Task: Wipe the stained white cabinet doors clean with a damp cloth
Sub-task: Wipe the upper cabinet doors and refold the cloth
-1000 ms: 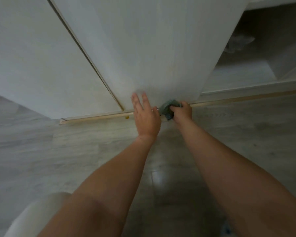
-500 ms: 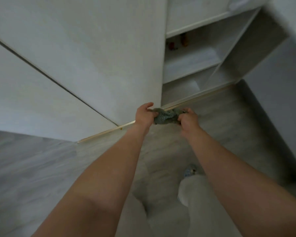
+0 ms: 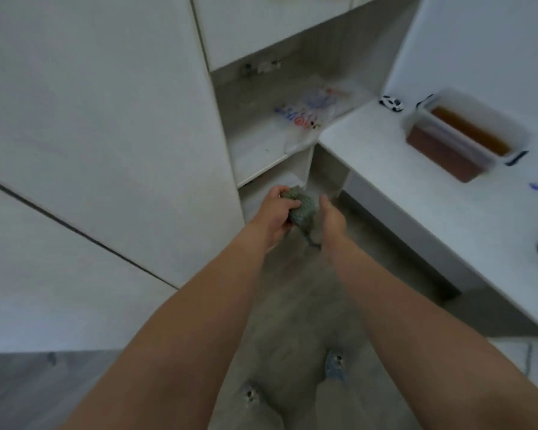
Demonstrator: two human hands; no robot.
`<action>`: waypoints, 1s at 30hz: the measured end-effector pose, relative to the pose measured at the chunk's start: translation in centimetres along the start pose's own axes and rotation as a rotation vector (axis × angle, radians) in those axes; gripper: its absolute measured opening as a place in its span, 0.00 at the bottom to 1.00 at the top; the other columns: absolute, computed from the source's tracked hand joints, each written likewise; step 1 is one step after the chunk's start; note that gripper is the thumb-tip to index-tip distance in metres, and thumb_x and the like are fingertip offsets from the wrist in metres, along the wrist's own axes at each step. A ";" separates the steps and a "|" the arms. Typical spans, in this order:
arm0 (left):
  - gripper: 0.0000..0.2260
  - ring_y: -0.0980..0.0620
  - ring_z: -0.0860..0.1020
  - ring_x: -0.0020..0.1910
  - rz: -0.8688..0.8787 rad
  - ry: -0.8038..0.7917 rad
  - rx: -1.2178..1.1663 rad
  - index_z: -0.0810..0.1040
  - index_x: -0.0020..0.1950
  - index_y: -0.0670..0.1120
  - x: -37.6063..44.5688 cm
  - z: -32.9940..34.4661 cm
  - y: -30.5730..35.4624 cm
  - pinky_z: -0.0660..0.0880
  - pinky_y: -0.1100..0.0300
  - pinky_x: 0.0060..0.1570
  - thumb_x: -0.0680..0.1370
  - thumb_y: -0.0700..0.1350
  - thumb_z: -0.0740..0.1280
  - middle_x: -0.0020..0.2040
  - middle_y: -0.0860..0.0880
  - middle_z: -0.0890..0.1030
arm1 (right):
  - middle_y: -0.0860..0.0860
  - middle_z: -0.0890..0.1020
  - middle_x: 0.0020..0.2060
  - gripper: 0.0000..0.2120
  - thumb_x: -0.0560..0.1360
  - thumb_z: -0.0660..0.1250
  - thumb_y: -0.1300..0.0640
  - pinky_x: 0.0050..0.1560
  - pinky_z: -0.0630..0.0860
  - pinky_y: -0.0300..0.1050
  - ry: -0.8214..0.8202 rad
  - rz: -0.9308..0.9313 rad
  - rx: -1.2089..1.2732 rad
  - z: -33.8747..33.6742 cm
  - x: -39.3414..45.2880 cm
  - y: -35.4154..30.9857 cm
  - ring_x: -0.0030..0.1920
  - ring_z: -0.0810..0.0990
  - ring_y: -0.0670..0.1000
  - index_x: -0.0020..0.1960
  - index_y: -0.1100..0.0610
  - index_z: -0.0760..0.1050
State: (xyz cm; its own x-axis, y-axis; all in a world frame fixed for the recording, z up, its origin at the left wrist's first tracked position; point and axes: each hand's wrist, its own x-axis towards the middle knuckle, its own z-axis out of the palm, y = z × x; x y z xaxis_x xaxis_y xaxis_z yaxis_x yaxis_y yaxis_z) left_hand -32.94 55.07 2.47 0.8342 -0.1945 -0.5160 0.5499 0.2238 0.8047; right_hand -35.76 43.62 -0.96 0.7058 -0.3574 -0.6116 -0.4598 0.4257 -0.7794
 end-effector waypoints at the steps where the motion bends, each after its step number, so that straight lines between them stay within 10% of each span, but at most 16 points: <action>1: 0.11 0.43 0.79 0.47 0.007 -0.013 0.001 0.70 0.56 0.44 -0.4 1.3 0.6 0.81 0.51 0.40 0.80 0.30 0.60 0.51 0.40 0.77 | 0.55 0.85 0.48 0.20 0.79 0.64 0.41 0.36 0.77 0.41 -0.076 0.013 0.053 -0.3 -0.7 -0.8 0.46 0.82 0.54 0.56 0.57 0.81; 5: 0.11 0.47 0.78 0.43 0.046 0.019 0.117 0.69 0.57 0.46 -1.5 5.1 2.1 0.79 0.56 0.33 0.80 0.31 0.60 0.50 0.41 0.76 | 0.57 0.82 0.58 0.20 0.80 0.64 0.46 0.38 0.78 0.45 -0.209 0.099 0.124 -1.8 -0.8 -3.3 0.51 0.82 0.55 0.66 0.59 0.76; 9: 0.10 0.45 0.77 0.46 0.182 0.228 0.355 0.72 0.51 0.46 -0.8 8.0 3.1 0.79 0.48 0.49 0.76 0.32 0.64 0.51 0.40 0.77 | 0.60 0.81 0.57 0.14 0.82 0.62 0.54 0.41 0.81 0.49 -0.100 0.037 0.169 -3.1 0.2 -7.5 0.53 0.82 0.58 0.64 0.60 0.76; 15: 0.19 0.47 0.74 0.58 0.200 0.182 0.473 0.71 0.71 0.49 -1.4 13.1 7.2 0.72 0.53 0.54 0.80 0.45 0.66 0.61 0.48 0.76 | 0.62 0.81 0.51 0.14 0.83 0.59 0.52 0.55 0.80 0.61 -0.120 -0.111 -0.072 -3.9 0.6 -15.5 0.50 0.82 0.62 0.55 0.62 0.77; 18: 0.13 0.49 0.79 0.45 0.102 0.062 0.313 0.79 0.59 0.50 -2.1 15.7 10.1 0.72 0.57 0.43 0.79 0.56 0.66 0.47 0.49 0.82 | 0.62 0.84 0.51 0.16 0.81 0.62 0.50 0.58 0.80 0.59 -0.314 -0.210 -0.084 -3.3 0.0 -19.9 0.52 0.84 0.61 0.56 0.63 0.79; 21: 0.05 0.49 0.83 0.36 0.235 0.071 0.168 0.78 0.48 0.44 -1.9 17.8 12.7 0.81 0.56 0.34 0.81 0.45 0.67 0.42 0.44 0.82 | 0.61 0.82 0.53 0.15 0.83 0.60 0.51 0.57 0.79 0.56 -0.311 -0.354 -0.095 -2.5 -0.6 -23.9 0.52 0.83 0.59 0.55 0.62 0.76; 24: 0.04 0.40 0.83 0.48 0.378 0.239 0.099 0.76 0.46 0.44 -1.6 20.1 15.8 0.82 0.44 0.49 0.80 0.40 0.68 0.50 0.39 0.83 | 0.59 0.79 0.53 0.17 0.80 0.63 0.45 0.50 0.80 0.54 -0.105 -0.532 -0.221 -2.4 -1.3 -27.0 0.51 0.80 0.58 0.57 0.60 0.69; 27: 0.03 0.40 0.83 0.50 0.424 0.286 0.034 0.77 0.49 0.44 -1.4 21.9 18.6 0.80 0.42 0.54 0.80 0.43 0.67 0.51 0.39 0.83 | 0.57 0.81 0.51 0.16 0.80 0.65 0.45 0.36 0.80 0.47 -0.330 -0.357 -0.039 -2.1 -2.7 -28.7 0.47 0.82 0.56 0.59 0.57 0.70; 30: 0.06 0.39 0.82 0.51 0.510 0.304 0.103 0.76 0.48 0.42 -1.4 23.8 21.6 0.80 0.42 0.56 0.81 0.44 0.65 0.52 0.38 0.82 | 0.62 0.83 0.50 0.05 0.80 0.66 0.59 0.45 0.83 0.56 -0.364 -0.435 0.123 -1.0 -4.0 -31.0 0.48 0.84 0.61 0.53 0.59 0.78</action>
State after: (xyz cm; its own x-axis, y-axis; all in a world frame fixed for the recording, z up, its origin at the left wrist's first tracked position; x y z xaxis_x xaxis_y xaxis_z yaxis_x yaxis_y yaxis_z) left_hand -23.20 37.42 27.53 0.9744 0.1983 -0.1056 0.0827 0.1204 0.9893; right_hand -24.90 30.98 25.54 0.9656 -0.2216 -0.1360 -0.0357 0.4051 -0.9136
